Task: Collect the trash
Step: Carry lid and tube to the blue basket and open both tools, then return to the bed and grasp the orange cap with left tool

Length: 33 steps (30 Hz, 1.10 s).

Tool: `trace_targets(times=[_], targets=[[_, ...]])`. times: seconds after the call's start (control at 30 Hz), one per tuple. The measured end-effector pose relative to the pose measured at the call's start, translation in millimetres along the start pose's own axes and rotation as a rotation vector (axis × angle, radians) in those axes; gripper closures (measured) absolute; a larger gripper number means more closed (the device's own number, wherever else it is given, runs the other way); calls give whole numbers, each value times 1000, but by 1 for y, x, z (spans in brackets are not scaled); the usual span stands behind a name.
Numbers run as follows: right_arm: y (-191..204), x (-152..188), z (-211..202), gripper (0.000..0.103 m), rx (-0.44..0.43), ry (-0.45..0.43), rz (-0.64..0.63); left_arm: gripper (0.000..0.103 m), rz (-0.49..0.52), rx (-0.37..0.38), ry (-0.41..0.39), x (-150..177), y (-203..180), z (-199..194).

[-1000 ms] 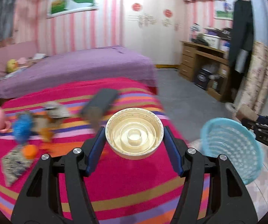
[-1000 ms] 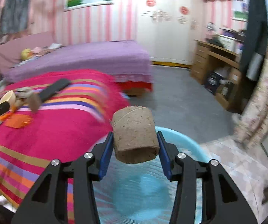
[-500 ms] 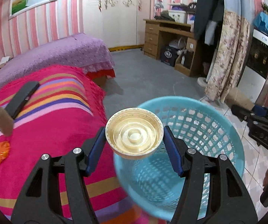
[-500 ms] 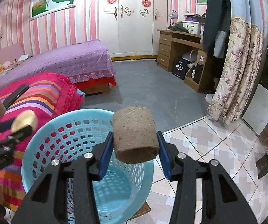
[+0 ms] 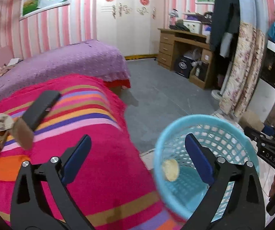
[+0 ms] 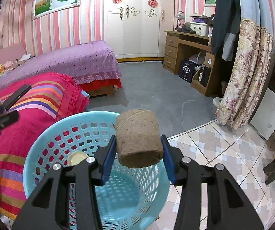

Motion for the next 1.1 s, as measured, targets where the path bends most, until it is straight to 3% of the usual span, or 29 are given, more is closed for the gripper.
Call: trace_targets(times=[0.2,0.23,0.3,0.43,0.5,0.8,1.1], targets=[[13,2,11,55,20,25,-8,7,-65,-29,6,-1,45,-18],[14,2,11,51,35,30,-9,6,-72,-39,2,-1,51,-22],[15,3,10,25,49,42,6,6,-76,-51,-2,0,60,-28],[16,-4,-2,18,83,11,30,6,-77,-81,-11,4,82,-45],[20,-11,-14,7,93,-29,49,6,-90,-94,-7,6,97,-54],[98,-37,-41,5,5,-98,9,6,-132,-207,-18,20,180,-104],[191,-47,-49,5,-138,-105,-31,6,-189,-388,-32,33,306,-151]])
Point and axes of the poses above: each gripper's, at about its wrist camera, not at the fingertips, and z roughly the way its jaws point, y to its left, x to its underside, the point moved 7 cm from there along z, roughly the way its jaws point, and after that the axes turned 4 degrees about -z, right-handed, at the moved point
